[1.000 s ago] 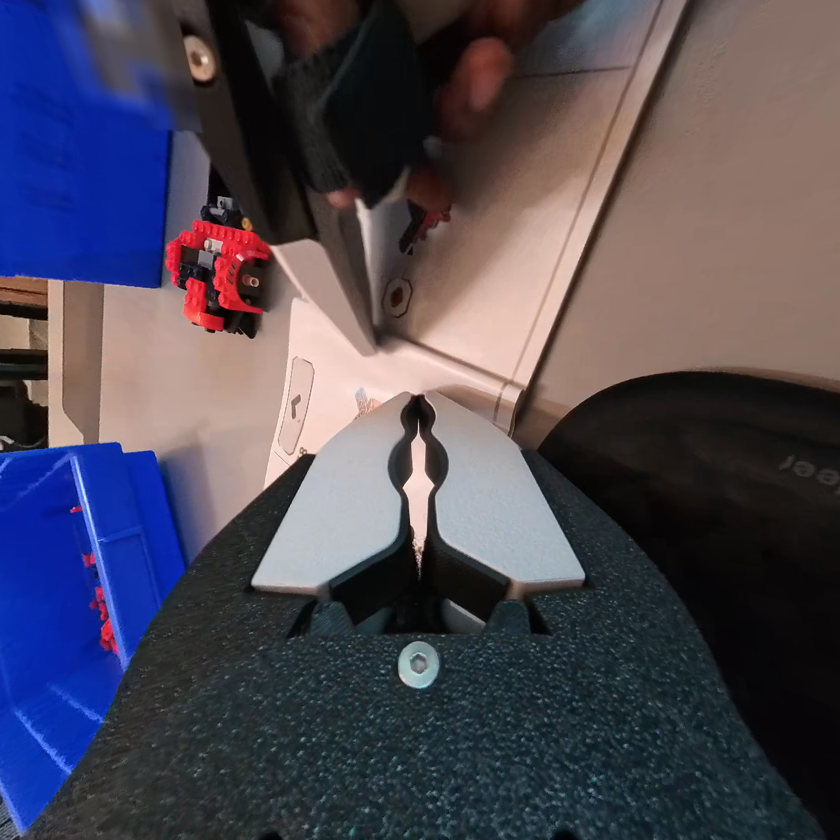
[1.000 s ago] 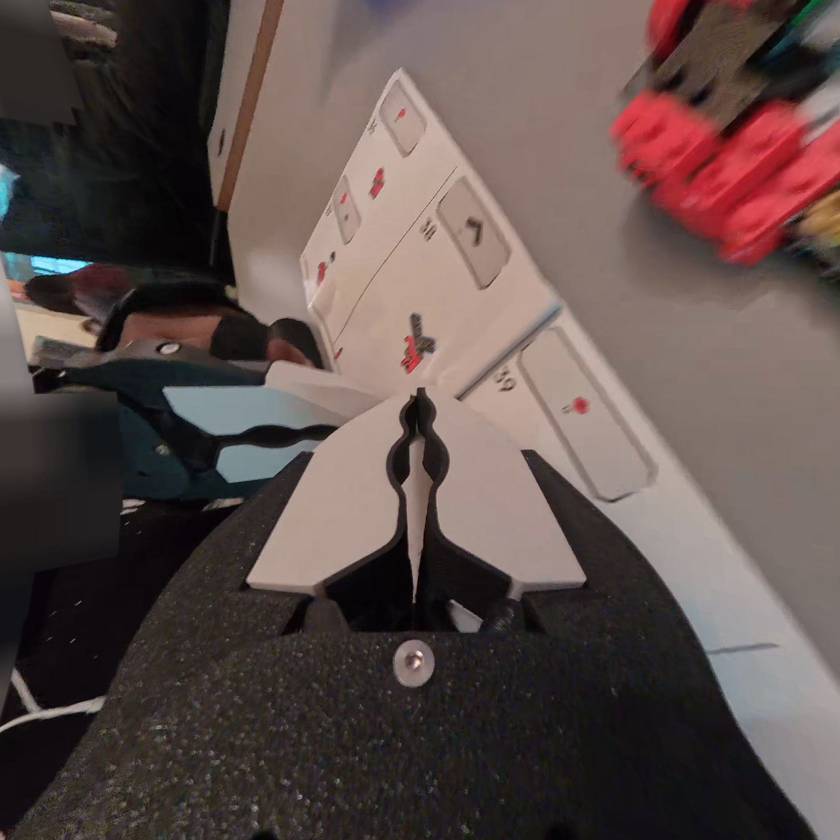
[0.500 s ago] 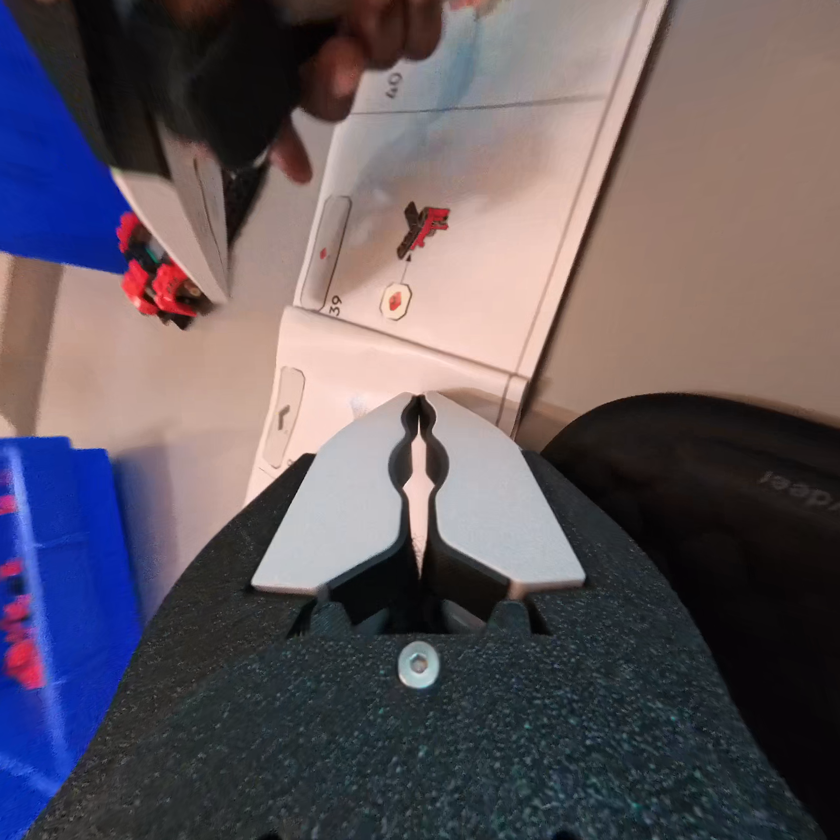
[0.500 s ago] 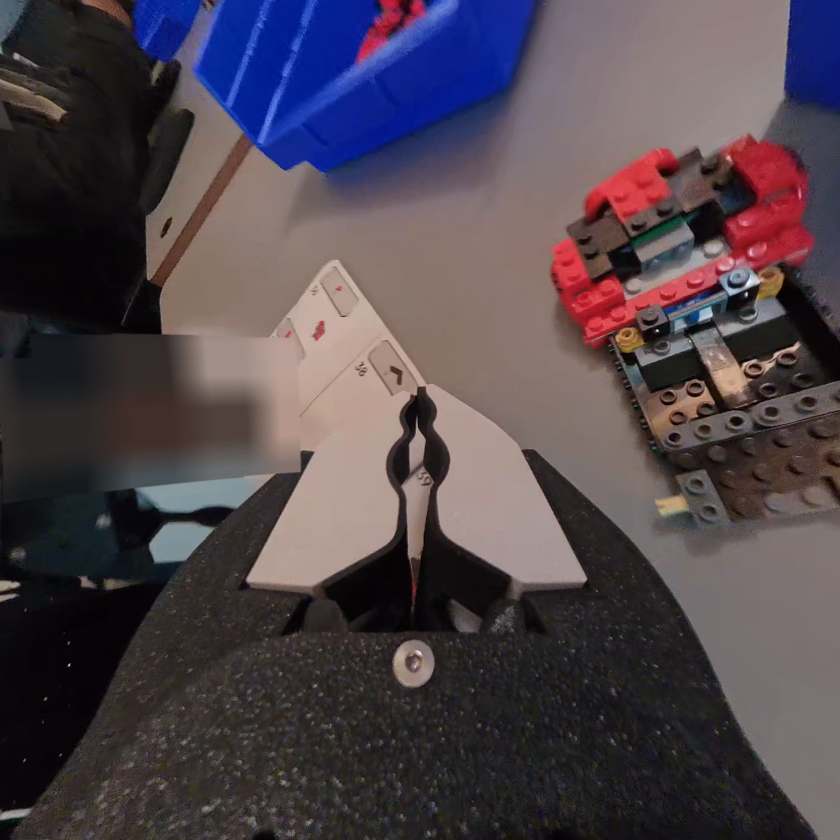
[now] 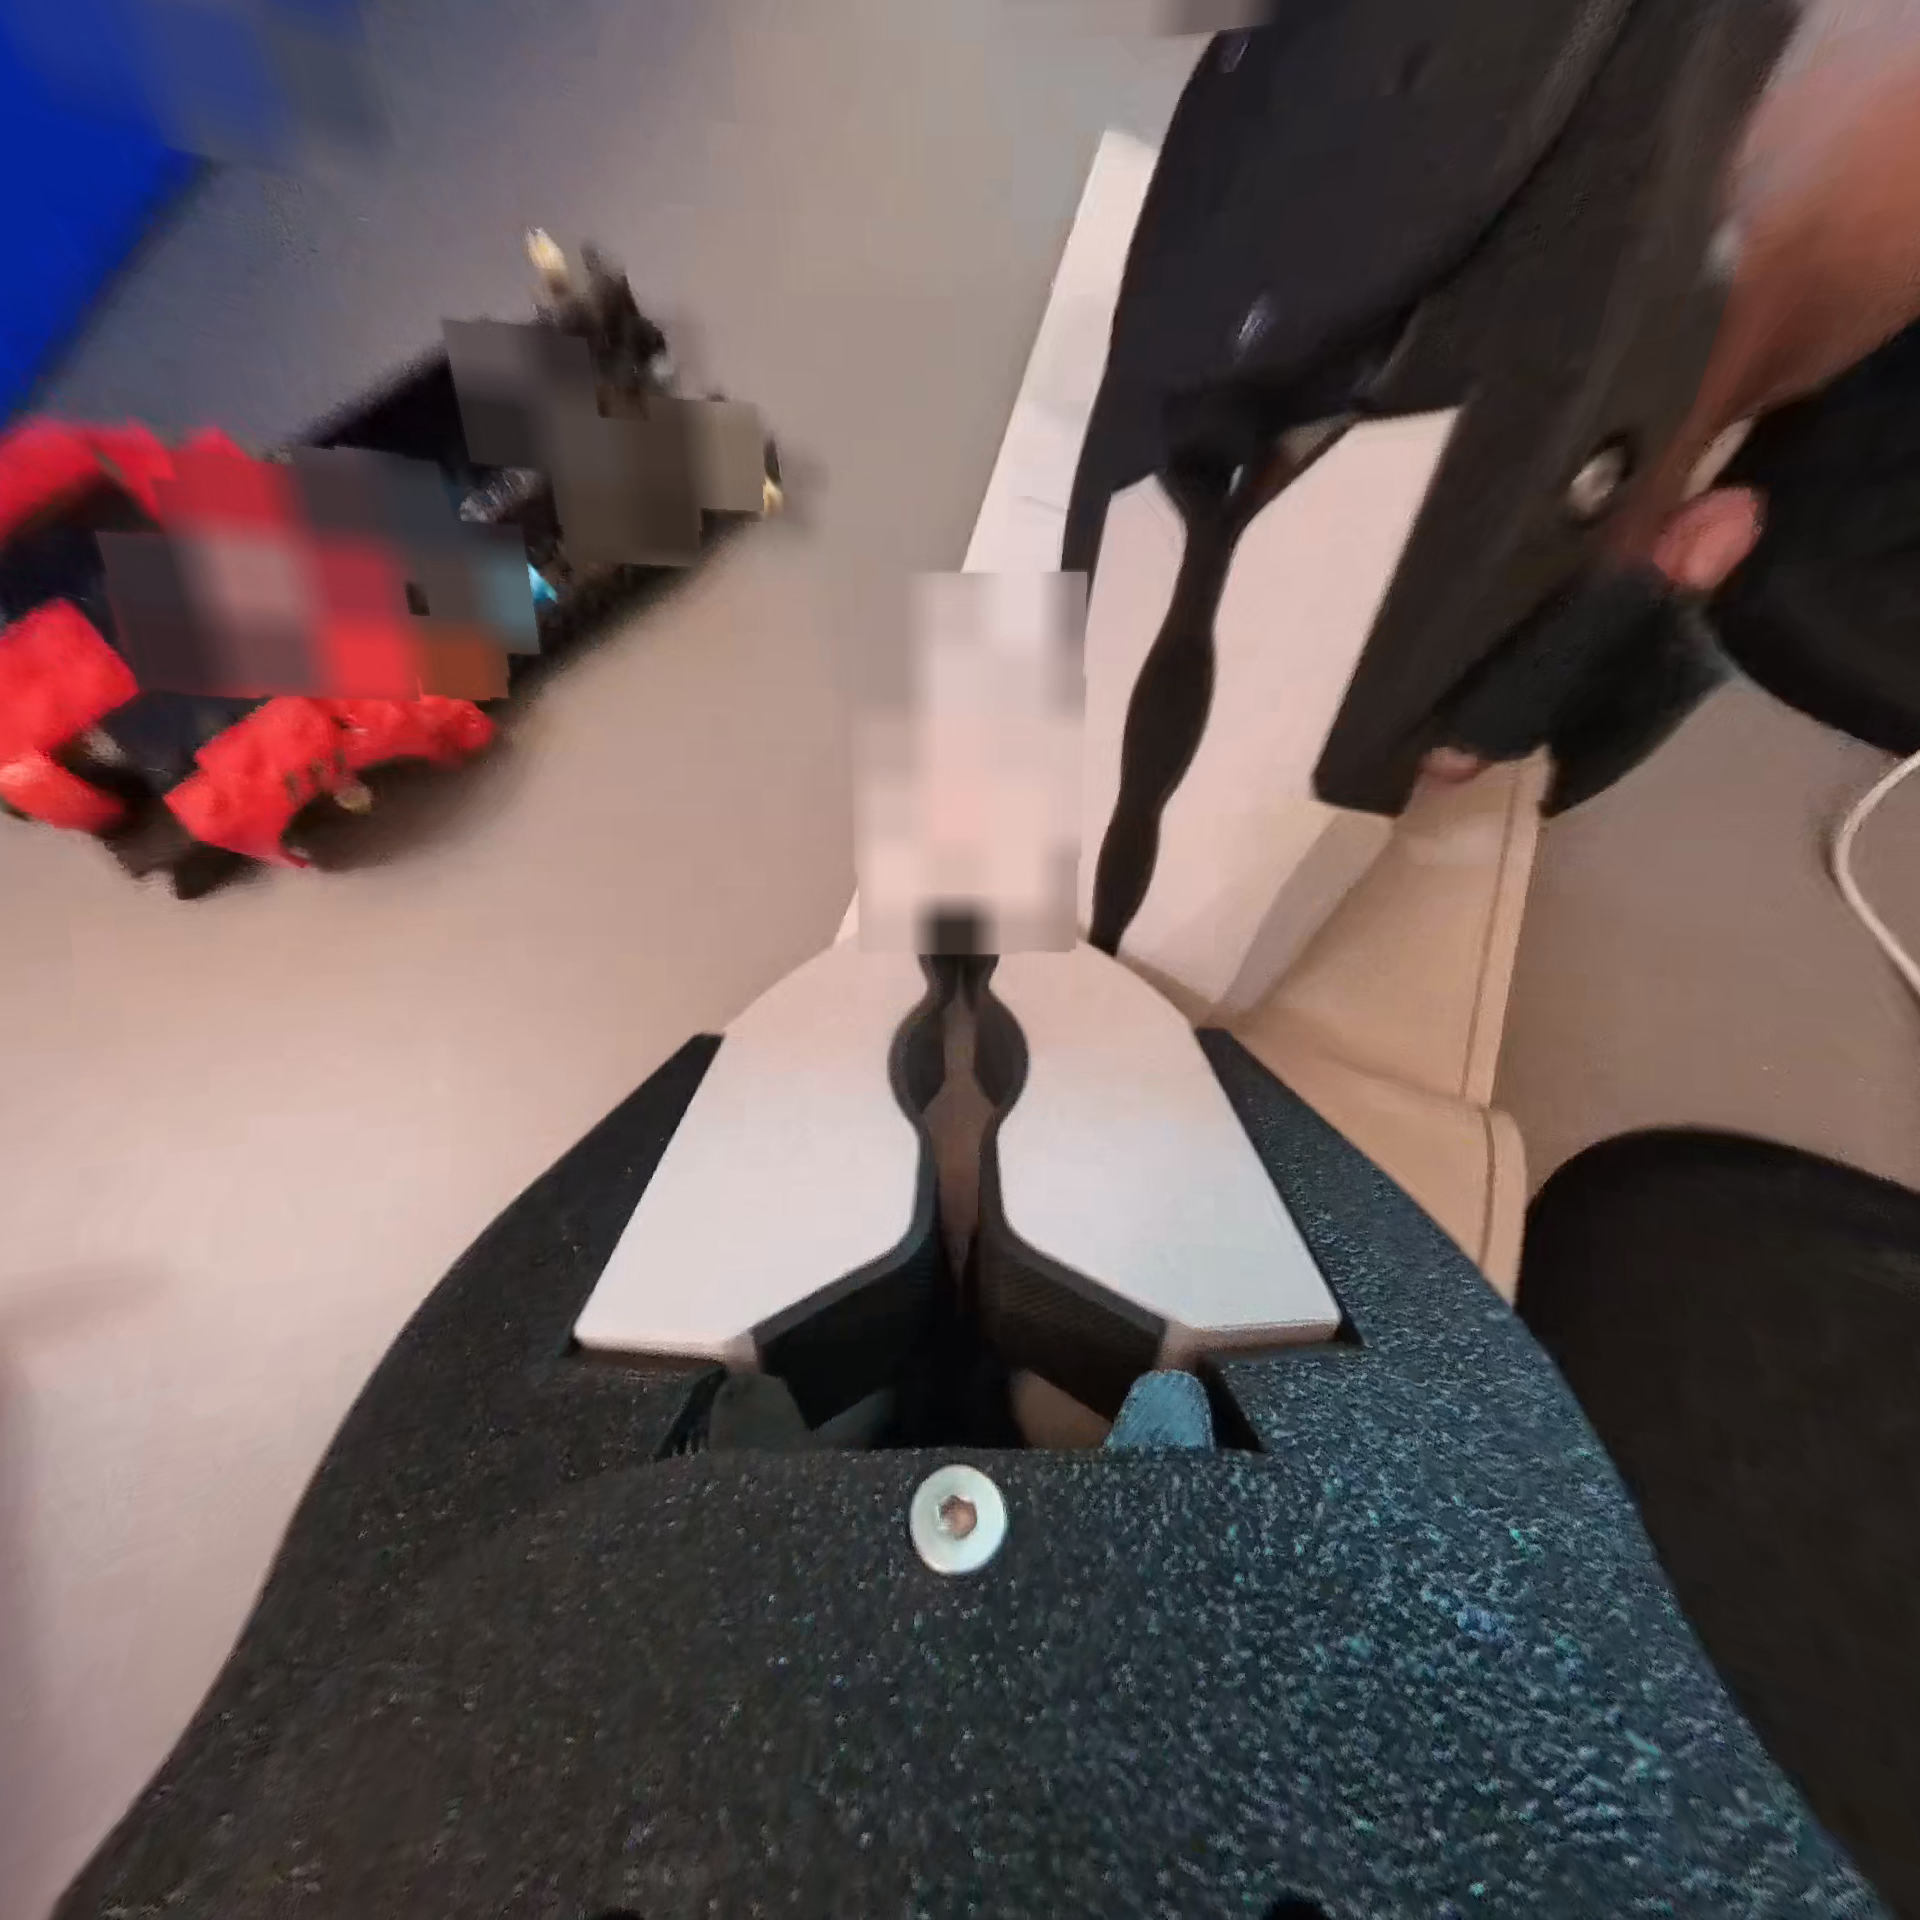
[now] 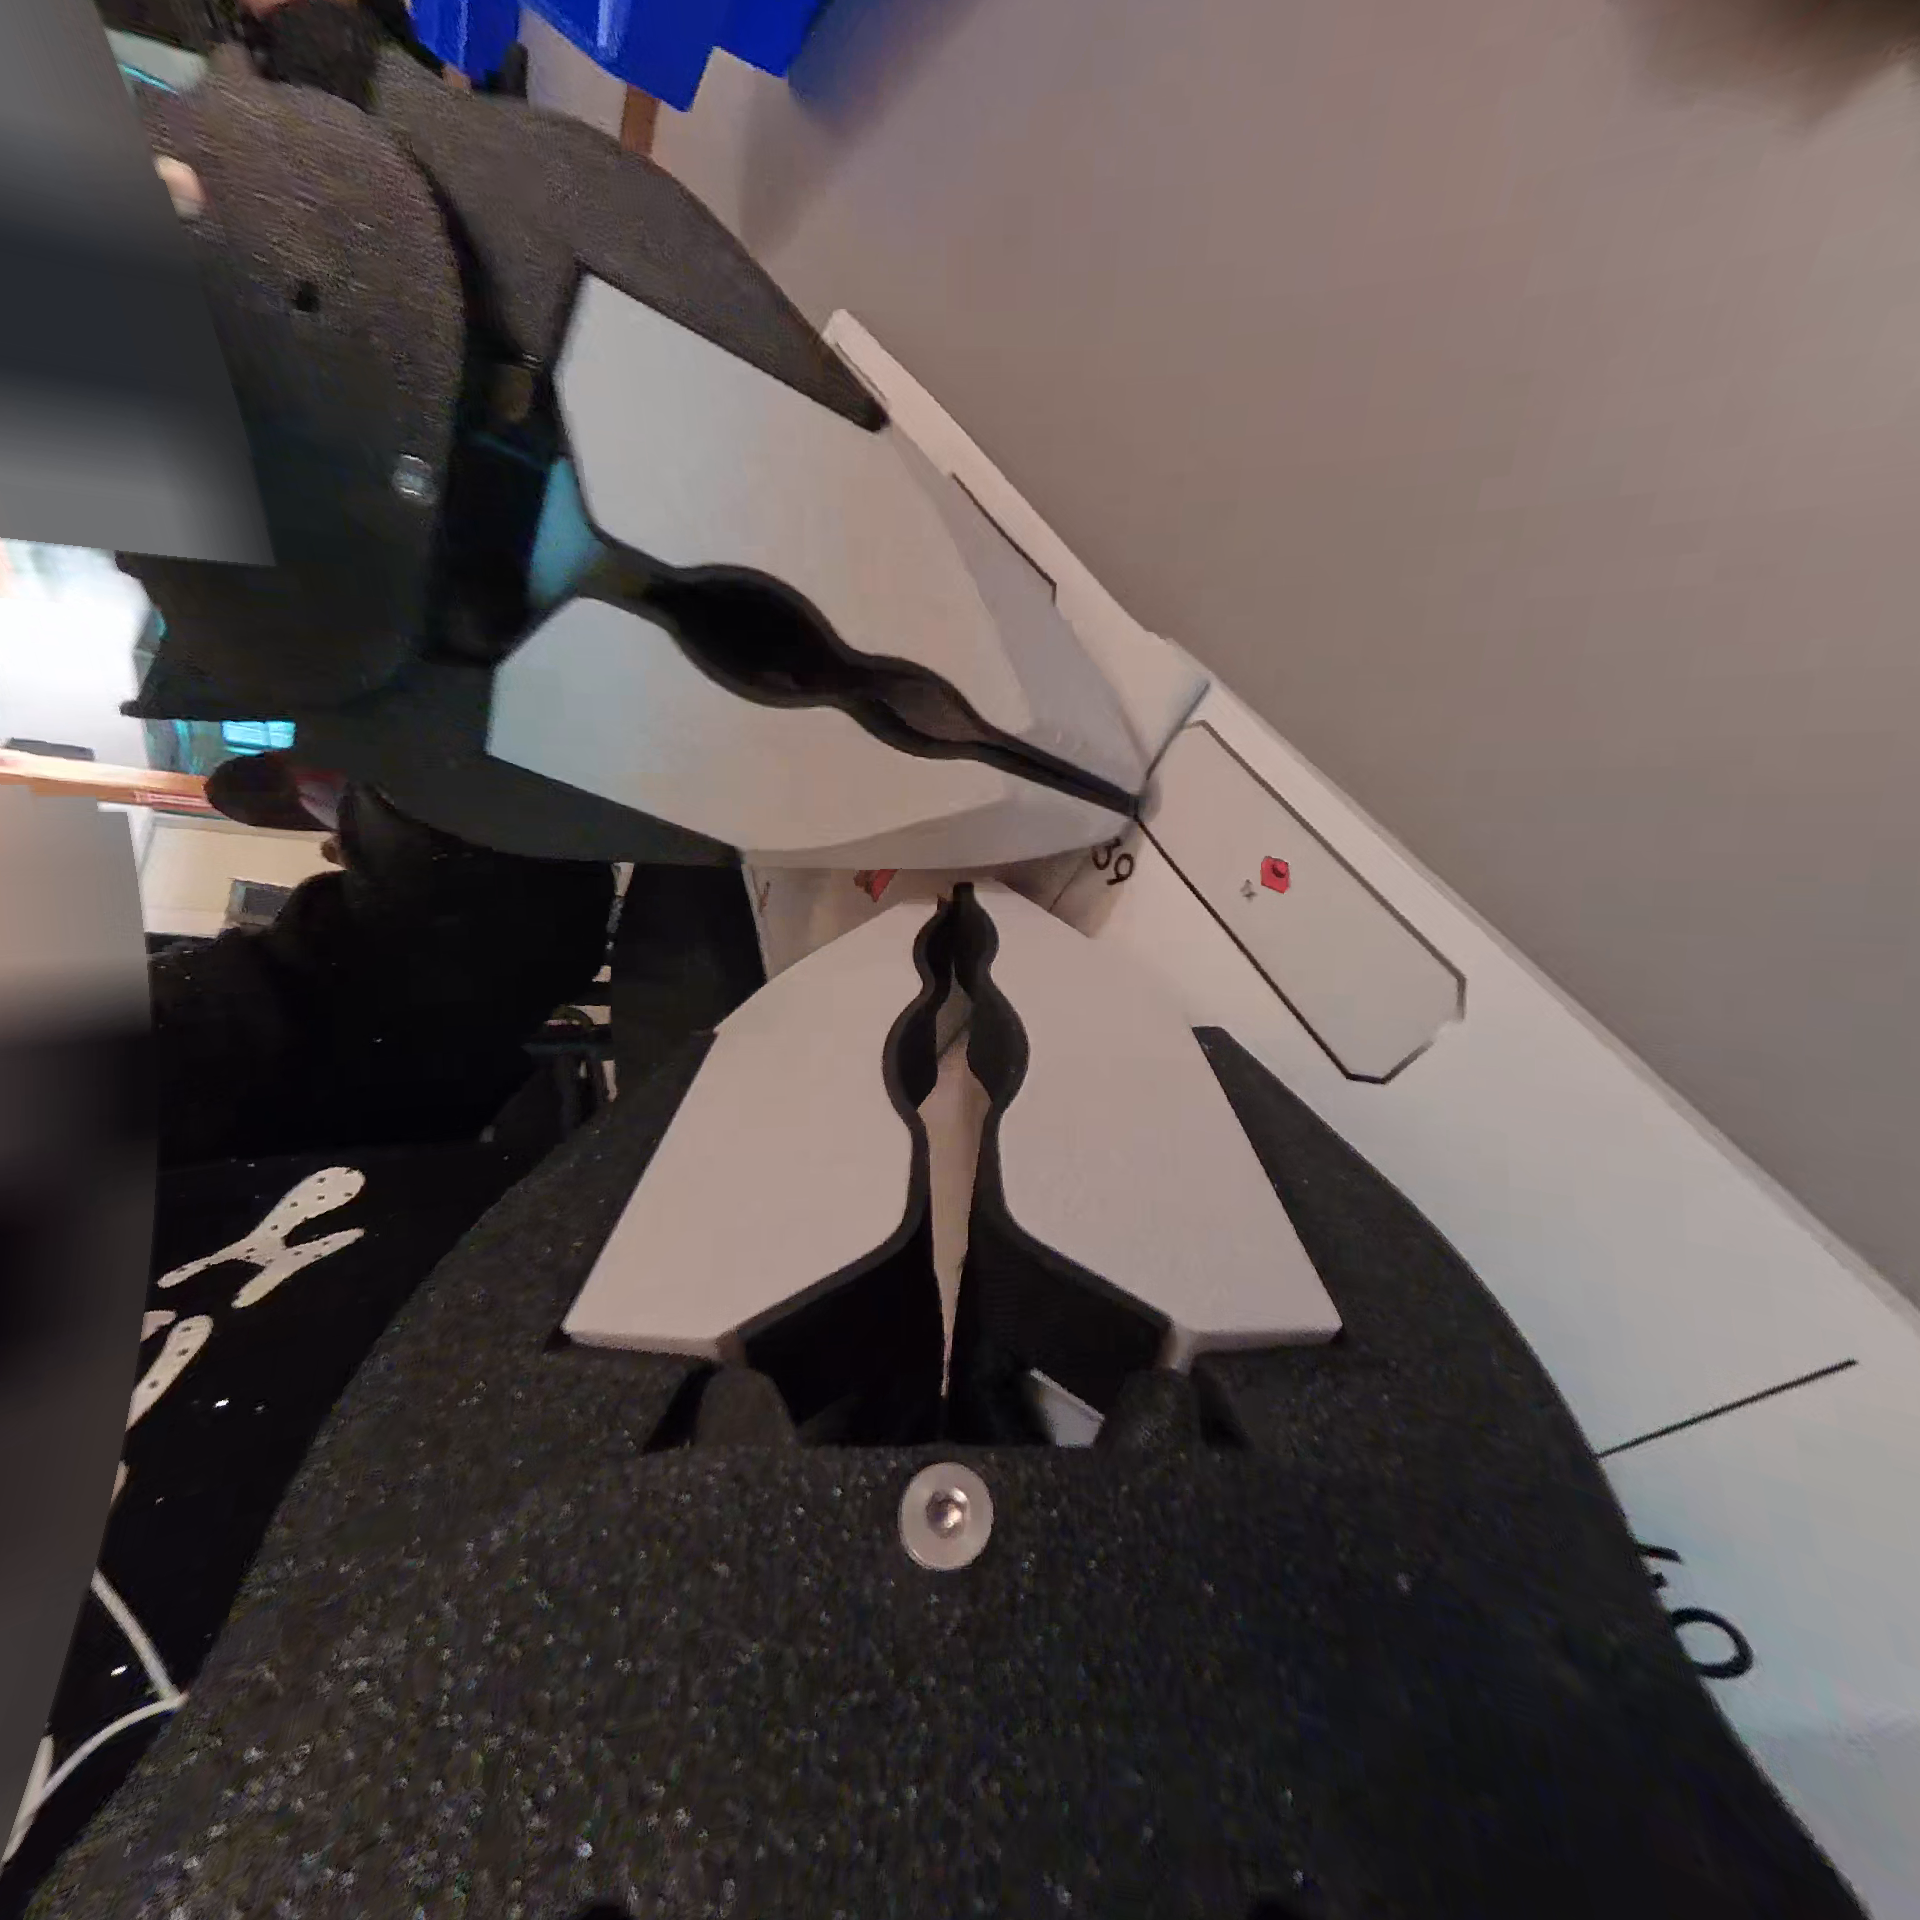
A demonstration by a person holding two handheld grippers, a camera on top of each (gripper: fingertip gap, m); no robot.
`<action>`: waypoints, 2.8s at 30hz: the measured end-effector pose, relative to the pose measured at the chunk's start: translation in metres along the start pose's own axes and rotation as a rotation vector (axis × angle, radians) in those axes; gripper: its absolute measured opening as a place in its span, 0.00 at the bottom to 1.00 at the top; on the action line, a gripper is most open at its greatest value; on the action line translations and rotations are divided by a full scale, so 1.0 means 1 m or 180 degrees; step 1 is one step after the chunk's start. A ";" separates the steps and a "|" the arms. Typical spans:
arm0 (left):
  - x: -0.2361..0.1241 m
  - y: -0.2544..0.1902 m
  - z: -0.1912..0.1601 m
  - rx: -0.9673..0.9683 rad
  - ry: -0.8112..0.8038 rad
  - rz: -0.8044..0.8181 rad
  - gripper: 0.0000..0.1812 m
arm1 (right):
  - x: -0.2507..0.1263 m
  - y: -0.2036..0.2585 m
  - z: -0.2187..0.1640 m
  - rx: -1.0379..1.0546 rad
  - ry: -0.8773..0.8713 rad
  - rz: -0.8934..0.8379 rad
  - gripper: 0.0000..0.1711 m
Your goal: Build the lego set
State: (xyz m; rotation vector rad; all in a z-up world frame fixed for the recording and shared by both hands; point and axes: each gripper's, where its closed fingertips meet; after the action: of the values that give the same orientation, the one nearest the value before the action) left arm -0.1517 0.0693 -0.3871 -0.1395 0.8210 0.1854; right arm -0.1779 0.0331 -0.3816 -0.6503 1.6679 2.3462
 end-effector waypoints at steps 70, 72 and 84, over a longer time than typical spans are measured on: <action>-0.070 0.072 0.091 0.0136 -0.1800 0.1119 0.00 | -0.092 -0.015 0.028 -0.2644 -0.1291 -0.1319 0.04; -0.061 0.076 0.076 0.0387 -0.1562 0.1280 0.00 | -0.090 -0.017 0.025 -0.2712 -0.1233 -0.1376 0.05; -0.146 0.113 0.035 0.0501 -0.0890 0.2267 0.32 | -0.091 -0.017 0.025 -0.2497 -0.1203 -0.1143 0.07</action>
State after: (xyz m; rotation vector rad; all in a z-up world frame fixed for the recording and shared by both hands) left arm -0.2485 0.1702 -0.2618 0.3298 0.5739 0.7902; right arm -0.0964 0.0712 -0.3482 -0.5050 0.4021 2.5746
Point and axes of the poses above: each gripper's, where its closed fingertips meet, x out along the fingers, z out of its top, y = z × x across the jaws, and after that the axes turned 5 degrees about x, right-handed
